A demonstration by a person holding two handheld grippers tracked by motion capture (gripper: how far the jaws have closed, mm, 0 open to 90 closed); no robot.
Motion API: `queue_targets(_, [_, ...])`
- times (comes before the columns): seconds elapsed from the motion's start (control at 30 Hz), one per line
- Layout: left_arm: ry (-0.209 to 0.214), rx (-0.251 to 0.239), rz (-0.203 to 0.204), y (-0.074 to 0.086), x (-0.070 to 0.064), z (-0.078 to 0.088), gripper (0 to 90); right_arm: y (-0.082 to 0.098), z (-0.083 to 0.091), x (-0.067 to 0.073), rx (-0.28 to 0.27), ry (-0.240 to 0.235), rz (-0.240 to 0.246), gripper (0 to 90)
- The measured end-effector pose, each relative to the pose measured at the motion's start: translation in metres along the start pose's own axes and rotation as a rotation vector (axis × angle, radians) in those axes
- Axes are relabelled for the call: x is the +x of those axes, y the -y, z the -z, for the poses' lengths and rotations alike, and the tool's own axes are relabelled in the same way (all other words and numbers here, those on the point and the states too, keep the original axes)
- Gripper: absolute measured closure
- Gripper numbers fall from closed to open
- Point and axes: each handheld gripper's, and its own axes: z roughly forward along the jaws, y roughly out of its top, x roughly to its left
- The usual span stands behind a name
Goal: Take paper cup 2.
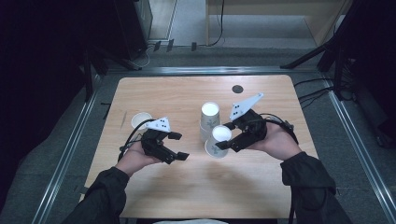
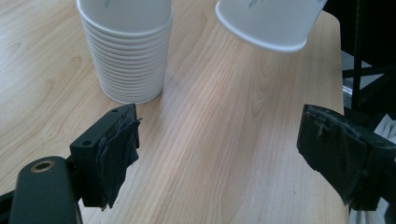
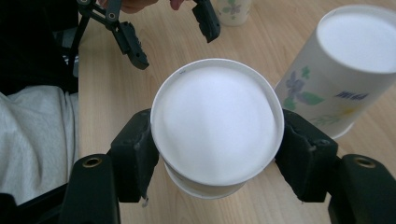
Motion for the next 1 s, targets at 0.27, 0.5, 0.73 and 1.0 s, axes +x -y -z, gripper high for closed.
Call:
queue_targets(0.27, [0.012, -0.014, -0.024, 0.000, -0.003, -0.003, 13.1, 0.023, -0.021, 0.002, -0.044, -0.035, -0.057, 34.8])
queue_targets(0.5, [0.045, -0.005, -0.034, 0.002, -0.005, -0.015, 13.0, 0.037, -0.040, -0.002, -0.066, -0.053, -0.093, 34.9])
queue_targets(0.73, [0.074, -0.007, -0.059, 0.000, -0.011, -0.026, 13.1, 0.038, -0.048, 0.000, -0.102, -0.089, -0.097, 34.9])
queue_targets(1.0, [0.100, -0.006, -0.076, 0.000, -0.014, -0.034, 13.0, 0.031, -0.051, 0.006, -0.129, -0.118, -0.094, 34.9])
